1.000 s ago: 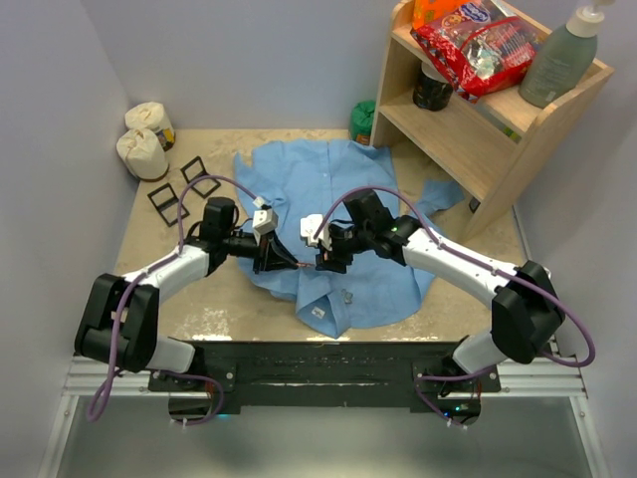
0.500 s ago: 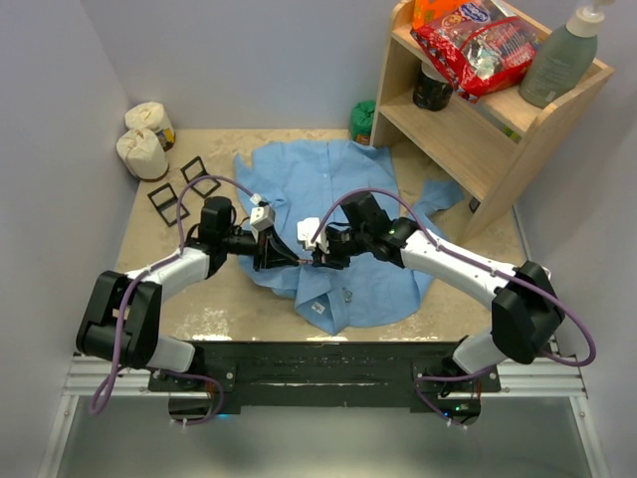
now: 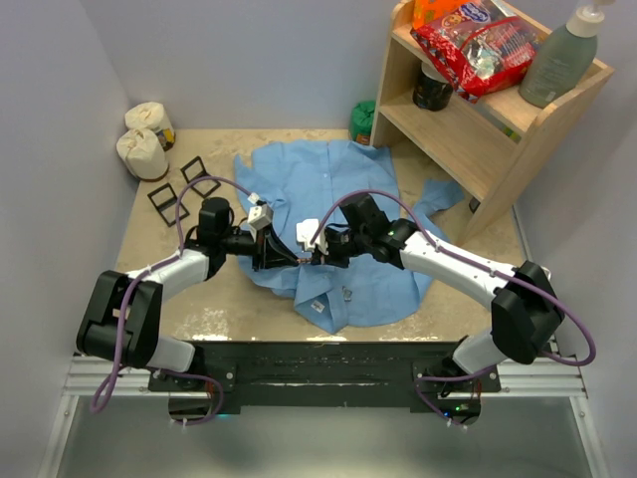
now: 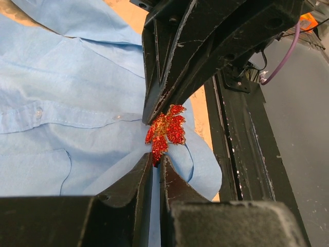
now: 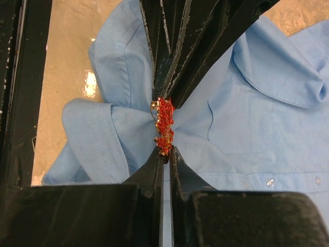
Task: Remove the brooch from the garment
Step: Remove the brooch from the clothes.
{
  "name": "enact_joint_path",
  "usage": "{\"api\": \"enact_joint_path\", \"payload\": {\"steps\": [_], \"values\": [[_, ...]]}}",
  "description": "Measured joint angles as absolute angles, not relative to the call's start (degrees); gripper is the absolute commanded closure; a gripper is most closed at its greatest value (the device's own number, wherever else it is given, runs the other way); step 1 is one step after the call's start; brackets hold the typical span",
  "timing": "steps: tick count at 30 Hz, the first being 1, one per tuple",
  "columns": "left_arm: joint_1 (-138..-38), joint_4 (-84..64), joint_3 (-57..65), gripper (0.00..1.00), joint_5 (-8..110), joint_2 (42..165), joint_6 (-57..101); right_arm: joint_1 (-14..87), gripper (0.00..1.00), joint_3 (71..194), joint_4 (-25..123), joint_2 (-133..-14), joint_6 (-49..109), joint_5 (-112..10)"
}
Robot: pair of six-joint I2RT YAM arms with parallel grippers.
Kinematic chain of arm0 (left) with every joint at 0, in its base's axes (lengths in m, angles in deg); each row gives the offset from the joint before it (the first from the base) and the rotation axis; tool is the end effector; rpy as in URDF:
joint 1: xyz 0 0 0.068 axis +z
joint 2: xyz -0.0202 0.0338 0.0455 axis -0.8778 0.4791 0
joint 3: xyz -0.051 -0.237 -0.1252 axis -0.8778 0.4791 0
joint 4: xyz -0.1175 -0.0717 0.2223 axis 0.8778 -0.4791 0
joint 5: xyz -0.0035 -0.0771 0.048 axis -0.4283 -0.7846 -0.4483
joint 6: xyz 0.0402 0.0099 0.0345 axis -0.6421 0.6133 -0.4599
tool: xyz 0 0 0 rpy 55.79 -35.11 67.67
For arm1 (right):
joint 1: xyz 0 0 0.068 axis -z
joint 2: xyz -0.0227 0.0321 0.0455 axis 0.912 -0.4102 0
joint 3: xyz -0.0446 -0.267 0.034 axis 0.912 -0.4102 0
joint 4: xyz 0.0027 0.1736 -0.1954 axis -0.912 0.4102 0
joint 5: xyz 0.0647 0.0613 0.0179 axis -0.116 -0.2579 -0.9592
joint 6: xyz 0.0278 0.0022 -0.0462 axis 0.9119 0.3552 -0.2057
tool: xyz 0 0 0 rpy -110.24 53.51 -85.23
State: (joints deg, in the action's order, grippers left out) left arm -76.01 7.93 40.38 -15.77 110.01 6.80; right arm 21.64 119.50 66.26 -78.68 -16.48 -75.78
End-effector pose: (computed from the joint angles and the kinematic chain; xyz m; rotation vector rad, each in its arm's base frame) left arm 0.2530 -0.1015 0.2041 1.0867 1.5780 -1.4220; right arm 0.2220 0.2419 0.2637 -1.7123 1.4684 0.6887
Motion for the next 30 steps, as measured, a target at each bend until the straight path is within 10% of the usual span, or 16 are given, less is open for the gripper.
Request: {"api": "enact_joint_path", "payload": {"steps": [14, 30], "values": [[-74.7, 0.6, 38.7, 0.66, -15.5, 110.5, 1.3, 21.5, 1.0, 119.9, 68.7, -78.7, -16.8, -74.6], [-73.3, -25.4, 34.6, 0.56, -7.3, 109.8, -19.8, 17.7, 1.0, 123.3, 72.8, -79.3, -17.2, -61.7]]}}
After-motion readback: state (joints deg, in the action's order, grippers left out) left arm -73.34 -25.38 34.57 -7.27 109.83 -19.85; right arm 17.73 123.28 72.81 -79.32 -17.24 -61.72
